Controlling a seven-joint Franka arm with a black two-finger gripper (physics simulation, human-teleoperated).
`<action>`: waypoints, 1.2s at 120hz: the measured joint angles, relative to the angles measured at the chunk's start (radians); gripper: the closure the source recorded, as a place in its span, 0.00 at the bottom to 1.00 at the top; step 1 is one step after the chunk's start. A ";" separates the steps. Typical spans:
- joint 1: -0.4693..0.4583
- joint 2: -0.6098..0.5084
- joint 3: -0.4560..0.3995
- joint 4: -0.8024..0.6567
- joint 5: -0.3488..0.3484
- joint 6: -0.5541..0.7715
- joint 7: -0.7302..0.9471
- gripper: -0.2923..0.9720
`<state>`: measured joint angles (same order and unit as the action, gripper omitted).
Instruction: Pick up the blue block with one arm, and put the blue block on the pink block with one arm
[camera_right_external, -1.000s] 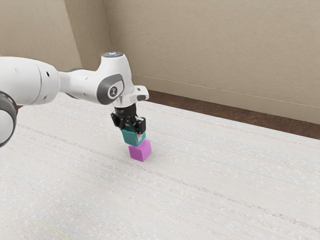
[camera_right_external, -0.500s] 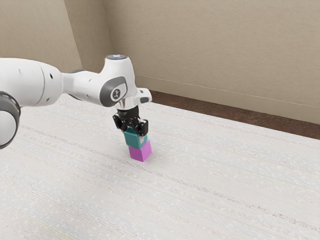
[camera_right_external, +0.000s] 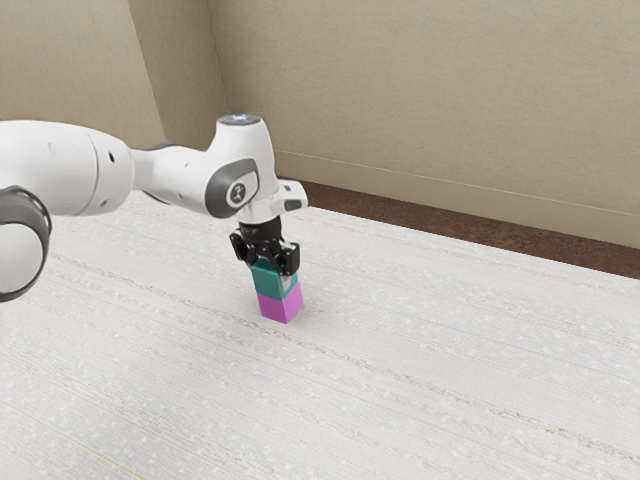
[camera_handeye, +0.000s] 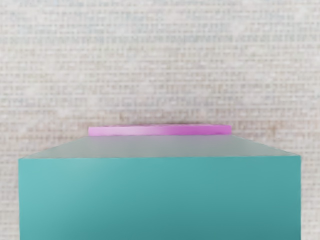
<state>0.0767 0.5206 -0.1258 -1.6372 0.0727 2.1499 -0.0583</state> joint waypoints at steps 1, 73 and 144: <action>0.000 0.000 0.000 0.000 0.000 0.000 0.000 0.45; 0.000 0.001 0.000 -0.002 -0.005 0.007 0.010 0.25; 0.005 -0.215 -0.007 0.000 -0.004 -0.074 0.017 0.23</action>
<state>0.0818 0.3060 -0.1326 -1.6376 0.0684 2.0756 -0.0412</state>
